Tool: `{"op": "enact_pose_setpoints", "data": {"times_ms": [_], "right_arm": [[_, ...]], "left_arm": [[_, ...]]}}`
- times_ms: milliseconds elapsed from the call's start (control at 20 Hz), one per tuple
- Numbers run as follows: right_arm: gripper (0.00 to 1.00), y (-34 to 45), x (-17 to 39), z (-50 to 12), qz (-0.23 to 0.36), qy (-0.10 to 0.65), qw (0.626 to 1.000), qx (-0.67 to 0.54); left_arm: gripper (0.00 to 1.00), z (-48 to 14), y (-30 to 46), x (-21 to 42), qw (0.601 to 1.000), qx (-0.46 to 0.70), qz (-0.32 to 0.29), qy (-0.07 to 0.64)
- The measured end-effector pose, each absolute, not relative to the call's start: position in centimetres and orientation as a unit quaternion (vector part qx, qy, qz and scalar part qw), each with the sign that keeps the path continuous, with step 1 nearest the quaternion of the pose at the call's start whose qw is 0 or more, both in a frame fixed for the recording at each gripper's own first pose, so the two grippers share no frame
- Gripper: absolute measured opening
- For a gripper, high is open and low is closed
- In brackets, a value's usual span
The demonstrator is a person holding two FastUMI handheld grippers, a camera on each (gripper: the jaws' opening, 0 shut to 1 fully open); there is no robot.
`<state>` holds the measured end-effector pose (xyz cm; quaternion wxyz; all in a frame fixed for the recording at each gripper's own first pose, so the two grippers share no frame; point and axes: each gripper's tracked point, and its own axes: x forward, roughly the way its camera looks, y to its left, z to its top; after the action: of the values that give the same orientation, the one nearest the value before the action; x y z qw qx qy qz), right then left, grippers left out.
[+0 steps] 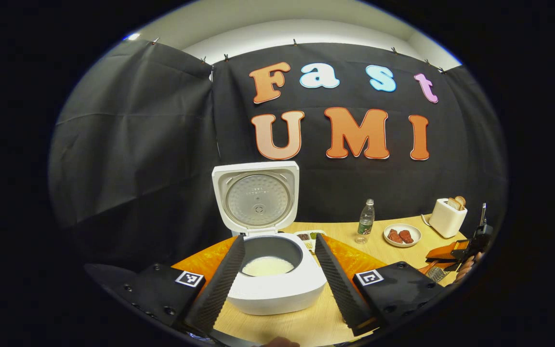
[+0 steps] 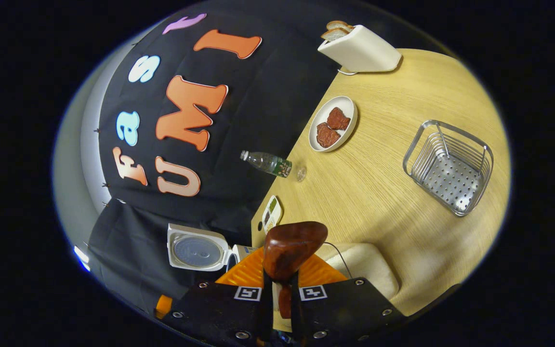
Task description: Close the left gripper, press the button to open the rice cooker; take a wooden spoon from the chopstick holder with the right hand, scoop a spoonful of rice and pour it into the rice cooker, then put the wooden spoon back into the chopstick holder.
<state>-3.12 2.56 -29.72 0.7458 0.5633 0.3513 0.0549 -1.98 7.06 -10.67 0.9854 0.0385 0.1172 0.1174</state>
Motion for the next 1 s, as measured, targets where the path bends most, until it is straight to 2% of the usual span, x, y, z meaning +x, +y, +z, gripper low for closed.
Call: {"op": "enact_pose_setpoints", "data": {"times_ms": [150,650,700,750,800,1000], "right_arm": [[0.14,2.1,-2.4,-28.2,0.06,0.342,0.734,0.585],[0.14,3.2,-0.4,-23.4,0.083,0.308,0.704,0.635],[0.1,3.5,-0.1,-23.0,0.087,0.307,0.704,0.634],[0.1,3.8,-0.1,-22.5,0.089,0.307,0.703,0.635],[0.14,4.1,0.3,-22.1,0.092,0.305,0.704,0.634],[0.14,6.0,1.5,-20.2,0.111,0.303,0.701,0.636]], "left_arm": [[0.99,-10.6,6.9,-2.2,0.985,0.035,0.124,0.116],[0.96,-9.7,8.9,-3.4,0.983,0.04,0.147,0.106],[0.96,-9.6,9.2,-3.6,0.982,0.038,0.15,0.105],[0.96,-9.7,9.6,-3.9,0.982,0.037,0.153,0.105],[0.96,-9.6,9.9,-4.0,0.981,0.037,0.157,0.105],[0.96,-10.0,11.3,-4.8,0.979,0.04,0.168,0.105]]}}
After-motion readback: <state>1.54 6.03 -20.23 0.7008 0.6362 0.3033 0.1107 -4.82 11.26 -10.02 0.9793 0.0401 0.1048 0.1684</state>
